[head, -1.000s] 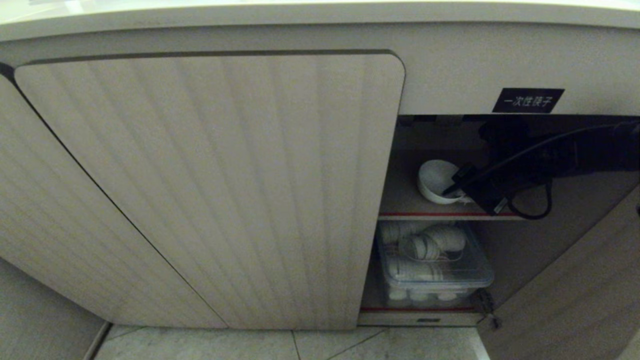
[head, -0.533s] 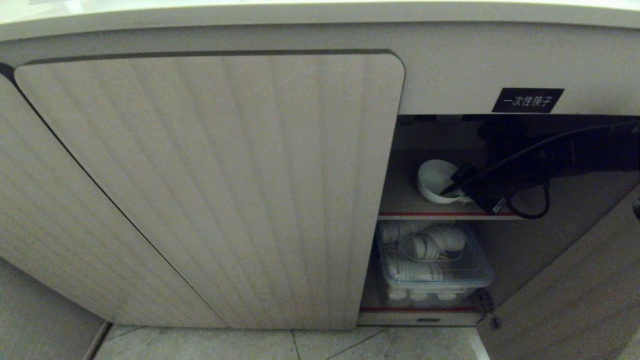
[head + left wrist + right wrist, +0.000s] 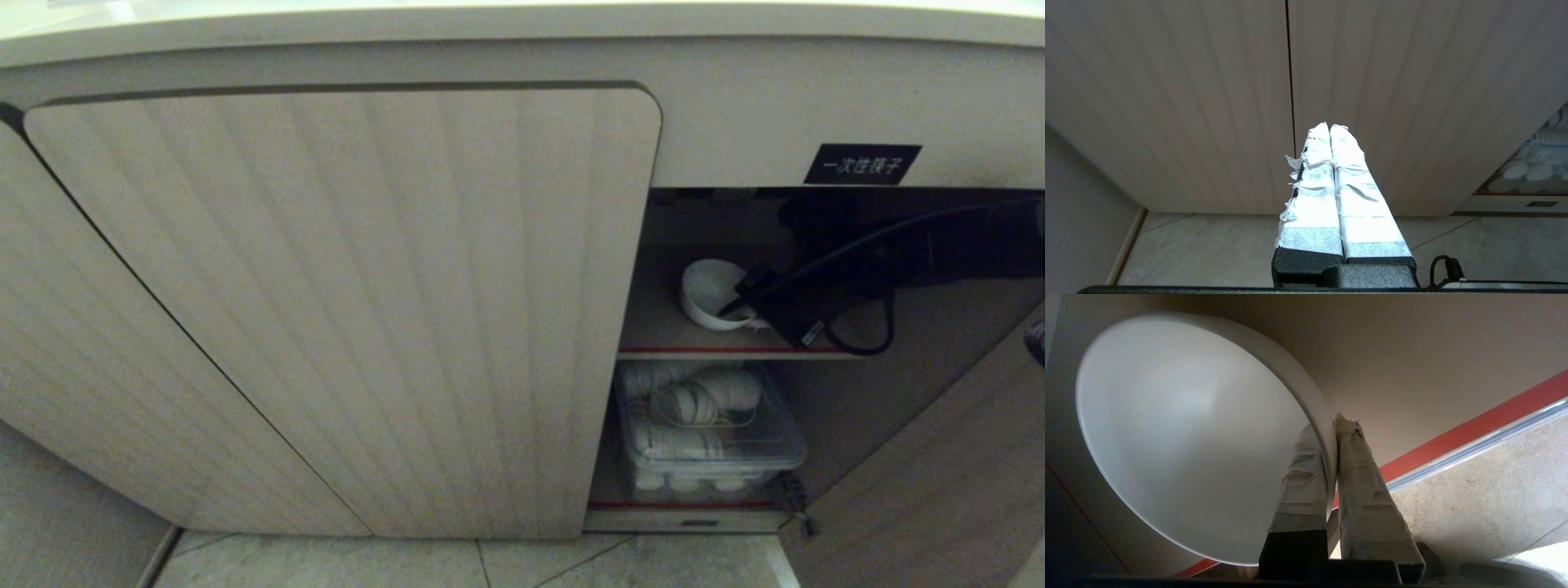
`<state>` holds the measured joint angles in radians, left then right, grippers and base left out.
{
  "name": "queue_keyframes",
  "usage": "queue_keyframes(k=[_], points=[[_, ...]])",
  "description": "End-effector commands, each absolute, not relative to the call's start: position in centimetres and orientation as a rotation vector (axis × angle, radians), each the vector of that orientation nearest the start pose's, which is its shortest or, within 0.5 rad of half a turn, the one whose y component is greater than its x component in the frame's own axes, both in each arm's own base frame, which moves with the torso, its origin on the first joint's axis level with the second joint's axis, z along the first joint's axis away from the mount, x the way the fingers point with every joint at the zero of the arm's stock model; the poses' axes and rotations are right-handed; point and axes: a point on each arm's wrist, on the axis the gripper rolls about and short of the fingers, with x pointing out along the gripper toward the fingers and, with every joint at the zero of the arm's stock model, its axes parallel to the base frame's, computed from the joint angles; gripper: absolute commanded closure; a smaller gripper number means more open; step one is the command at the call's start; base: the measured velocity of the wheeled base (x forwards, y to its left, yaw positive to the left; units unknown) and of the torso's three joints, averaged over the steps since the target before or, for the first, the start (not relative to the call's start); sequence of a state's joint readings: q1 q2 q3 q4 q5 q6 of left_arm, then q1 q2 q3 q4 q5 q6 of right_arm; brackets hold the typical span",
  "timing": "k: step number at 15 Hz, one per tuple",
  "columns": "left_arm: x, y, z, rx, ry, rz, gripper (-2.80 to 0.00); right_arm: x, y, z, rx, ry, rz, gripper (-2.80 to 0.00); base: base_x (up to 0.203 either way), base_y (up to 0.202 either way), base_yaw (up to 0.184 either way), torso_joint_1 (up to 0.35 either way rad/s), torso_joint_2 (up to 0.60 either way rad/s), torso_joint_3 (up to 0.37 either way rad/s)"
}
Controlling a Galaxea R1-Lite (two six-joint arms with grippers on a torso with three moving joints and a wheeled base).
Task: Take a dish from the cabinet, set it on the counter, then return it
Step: Put it back into the cabinet
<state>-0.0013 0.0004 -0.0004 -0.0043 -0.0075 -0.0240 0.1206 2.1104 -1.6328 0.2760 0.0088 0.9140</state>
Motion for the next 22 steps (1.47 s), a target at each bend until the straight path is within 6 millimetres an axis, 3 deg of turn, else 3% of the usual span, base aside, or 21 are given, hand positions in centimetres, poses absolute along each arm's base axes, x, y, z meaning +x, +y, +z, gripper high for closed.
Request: queue_keyframes(k=[1, 2, 15, 22], points=[[-2.3, 0.0, 7.6, -0.025, -0.006, -0.009, 0.0, 41.6, 5.1, 17.3, 0.83, 0.756, -0.232, 0.0, 0.0, 0.0, 0.0, 0.0, 0.0, 0.0], [-2.3, 0.0, 7.6, -0.025, -0.006, -0.009, 0.0, 41.6, 5.1, 17.3, 0.83, 0.755, -0.231, -2.8, 0.0, 0.0, 0.0, 0.0, 0.0, 0.0], [-2.3, 0.0, 7.6, -0.025, -0.006, -0.009, 0.0, 41.7, 5.2, 17.7, 0.792, 0.659, -0.299, -2.8, 0.0, 0.0, 0.0, 0.0, 0.0, 0.0], [-2.3, 0.0, 7.6, -0.025, -0.006, -0.009, 0.0, 41.4, 6.0, 18.3, 0.683, 0.608, -0.298, -2.8, 0.0, 0.0, 0.0, 0.0, 0.0, 0.0]])
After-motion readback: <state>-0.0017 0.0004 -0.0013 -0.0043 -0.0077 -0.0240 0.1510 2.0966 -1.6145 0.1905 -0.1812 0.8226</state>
